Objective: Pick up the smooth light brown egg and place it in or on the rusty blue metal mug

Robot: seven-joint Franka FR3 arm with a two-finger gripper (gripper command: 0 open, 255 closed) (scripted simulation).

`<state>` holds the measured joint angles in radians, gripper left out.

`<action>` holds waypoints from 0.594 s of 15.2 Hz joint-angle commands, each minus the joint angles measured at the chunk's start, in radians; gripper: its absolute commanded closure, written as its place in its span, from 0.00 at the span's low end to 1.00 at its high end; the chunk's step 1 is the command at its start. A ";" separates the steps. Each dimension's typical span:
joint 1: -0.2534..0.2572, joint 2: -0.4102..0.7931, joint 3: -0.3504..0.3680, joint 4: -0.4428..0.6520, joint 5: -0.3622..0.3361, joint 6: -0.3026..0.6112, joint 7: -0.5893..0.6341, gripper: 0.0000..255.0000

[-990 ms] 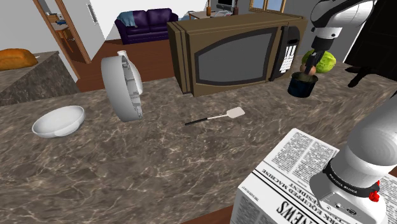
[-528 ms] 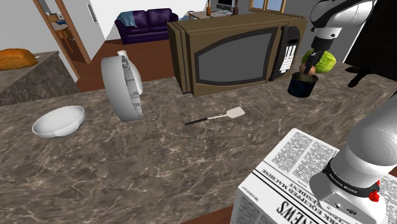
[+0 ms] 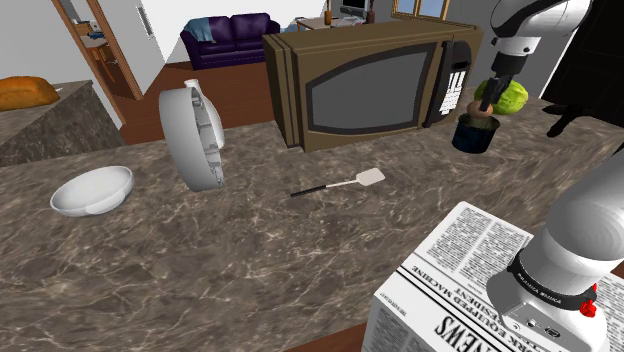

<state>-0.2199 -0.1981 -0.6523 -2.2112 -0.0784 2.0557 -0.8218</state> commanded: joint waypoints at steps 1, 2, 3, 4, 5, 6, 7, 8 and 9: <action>-0.002 -0.024 0.008 0.041 -0.012 -0.063 0.008 0.00; -0.003 -0.031 0.011 0.062 -0.015 -0.090 0.011 0.00; -0.003 -0.031 0.011 0.062 -0.015 -0.090 0.011 0.00; -0.003 -0.032 0.011 0.062 -0.015 -0.090 0.011 0.00; -0.003 -0.031 0.011 0.062 -0.015 -0.090 0.011 0.00; -0.003 -0.031 0.011 0.062 -0.015 -0.090 0.011 0.00; -0.003 -0.031 0.011 0.062 -0.015 -0.090 0.011 0.00; -0.003 -0.031 0.011 0.062 -0.015 -0.090 0.011 0.00; -0.003 -0.031 0.011 0.062 -0.015 -0.090 0.011 0.00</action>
<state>-0.2228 -0.2296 -0.6410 -2.1498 -0.0937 1.9664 -0.8105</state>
